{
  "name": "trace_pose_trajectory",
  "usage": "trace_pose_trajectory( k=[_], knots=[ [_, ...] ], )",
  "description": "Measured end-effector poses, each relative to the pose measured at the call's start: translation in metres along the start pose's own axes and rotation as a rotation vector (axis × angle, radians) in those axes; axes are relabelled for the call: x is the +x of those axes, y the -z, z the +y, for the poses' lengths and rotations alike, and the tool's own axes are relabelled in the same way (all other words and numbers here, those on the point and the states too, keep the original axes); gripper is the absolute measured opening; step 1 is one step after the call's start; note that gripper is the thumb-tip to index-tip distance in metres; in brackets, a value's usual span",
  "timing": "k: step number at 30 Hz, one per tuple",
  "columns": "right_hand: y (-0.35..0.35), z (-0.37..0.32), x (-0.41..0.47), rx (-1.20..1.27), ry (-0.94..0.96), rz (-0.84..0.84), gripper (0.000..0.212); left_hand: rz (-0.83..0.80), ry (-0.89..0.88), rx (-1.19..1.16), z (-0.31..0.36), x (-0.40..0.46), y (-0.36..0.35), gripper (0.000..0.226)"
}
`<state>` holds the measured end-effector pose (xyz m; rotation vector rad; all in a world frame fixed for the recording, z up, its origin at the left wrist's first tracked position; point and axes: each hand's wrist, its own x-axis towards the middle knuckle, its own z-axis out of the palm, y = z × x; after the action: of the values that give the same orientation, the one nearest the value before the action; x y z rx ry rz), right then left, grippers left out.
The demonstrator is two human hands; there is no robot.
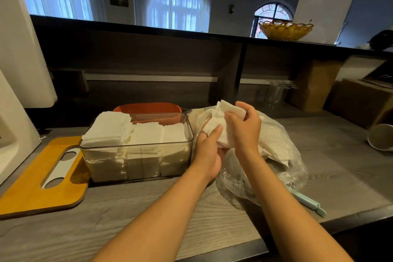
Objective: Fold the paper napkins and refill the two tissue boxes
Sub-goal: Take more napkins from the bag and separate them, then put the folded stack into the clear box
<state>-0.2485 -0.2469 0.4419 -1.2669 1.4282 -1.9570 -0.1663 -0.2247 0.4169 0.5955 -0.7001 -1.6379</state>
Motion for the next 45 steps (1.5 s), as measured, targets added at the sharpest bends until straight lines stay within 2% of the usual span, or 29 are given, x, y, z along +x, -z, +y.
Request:
trace_pose_trajectory(
  k=[3, 5, 9, 14, 17, 20, 24, 28, 34, 38, 42, 45],
  knots=[
    [0.005, -0.003, 0.005, -0.068, -0.005, -0.067, 0.044, 0.016, -0.035, 0.073, -0.001, -0.002, 0.000, 0.037],
    [0.013, -0.005, 0.008, -0.086, -0.051, -0.156, 0.047, 0.025, -0.054, 0.125, 0.001, -0.006, 0.000, 0.030],
    [0.031, -0.013, -0.004, 0.088, -0.204, -0.301, 0.038, -0.031, -0.221, 0.330, 0.006, -0.017, 0.002, 0.030],
    [0.050, -0.016, -0.034, 0.163, -0.121, -0.259, 0.043, -0.061, -0.492, 0.571, 0.006, -0.031, 0.006, 0.035],
    [0.060, -0.018, -0.054, 0.156, -0.052, -0.207, 0.037, -0.033, -0.558, 0.718, 0.005, -0.038, 0.010, 0.033],
    [0.066, -0.022, -0.076, 0.091, -0.013, -0.185, 0.041, -0.028, -0.584, 0.823, 0.006, -0.055, 0.016, 0.034],
    [0.070, -0.029, -0.103, 0.064, 0.001, -0.270, 0.044, -0.053, -0.506, 0.810, 0.020, -0.088, 0.035, 0.036],
    [0.060, -0.041, -0.132, 0.042, 0.032, -0.413, 0.021, 0.004, -0.496, 0.784, 0.047, -0.122, 0.059, 0.035],
    [0.018, -0.047, -0.161, -0.001, 0.008, -0.492, 0.014, 0.128, -0.536, 0.879, 0.078, -0.150, 0.100, 0.029],
    [-0.012, -0.044, -0.175, -0.006, -0.098, -0.474, 0.019, 0.241, -0.474, 0.789, 0.083, -0.153, 0.114, 0.025],
    [-0.031, -0.046, -0.185, 0.040, -0.264, -0.444, 0.030, 0.354, -0.447, 0.673, 0.082, -0.149, 0.108, 0.011],
    [-0.044, -0.049, -0.186, 0.047, -0.284, -0.340, 0.031, 0.447, -0.481, 0.658, 0.081, -0.145, 0.102, 0.011]
  ],
)
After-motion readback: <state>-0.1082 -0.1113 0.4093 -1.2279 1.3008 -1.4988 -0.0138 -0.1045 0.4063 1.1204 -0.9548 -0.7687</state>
